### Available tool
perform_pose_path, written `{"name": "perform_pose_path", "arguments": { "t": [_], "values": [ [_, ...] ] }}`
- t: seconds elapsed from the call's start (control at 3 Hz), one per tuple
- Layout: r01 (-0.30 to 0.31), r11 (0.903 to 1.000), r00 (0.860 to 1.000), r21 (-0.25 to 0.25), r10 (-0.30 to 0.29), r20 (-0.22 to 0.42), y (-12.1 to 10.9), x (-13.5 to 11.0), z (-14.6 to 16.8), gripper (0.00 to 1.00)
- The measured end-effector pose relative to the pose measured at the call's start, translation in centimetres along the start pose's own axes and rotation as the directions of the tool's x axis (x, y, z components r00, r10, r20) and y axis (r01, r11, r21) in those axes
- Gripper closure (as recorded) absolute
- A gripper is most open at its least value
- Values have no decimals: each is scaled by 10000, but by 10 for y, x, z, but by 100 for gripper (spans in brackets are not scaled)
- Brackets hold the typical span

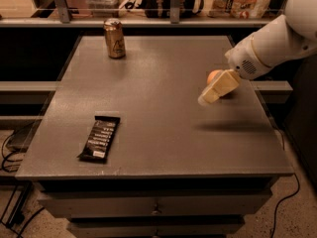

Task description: Pick orange

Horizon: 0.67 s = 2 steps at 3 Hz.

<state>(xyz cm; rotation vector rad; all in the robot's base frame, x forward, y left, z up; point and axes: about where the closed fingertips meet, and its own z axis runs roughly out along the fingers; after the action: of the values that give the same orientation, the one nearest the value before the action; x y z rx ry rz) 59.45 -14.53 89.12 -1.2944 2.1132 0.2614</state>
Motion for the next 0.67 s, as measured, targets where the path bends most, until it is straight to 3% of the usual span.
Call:
{"name": "perform_pose_path", "arguments": {
  "t": [0.33,0.67],
  "values": [
    [-597,9981,9979,124,593,259,-26,6,23,0],
    [-912,9957,9954,163,907,292,-43,12,37,17]
  ]
}}
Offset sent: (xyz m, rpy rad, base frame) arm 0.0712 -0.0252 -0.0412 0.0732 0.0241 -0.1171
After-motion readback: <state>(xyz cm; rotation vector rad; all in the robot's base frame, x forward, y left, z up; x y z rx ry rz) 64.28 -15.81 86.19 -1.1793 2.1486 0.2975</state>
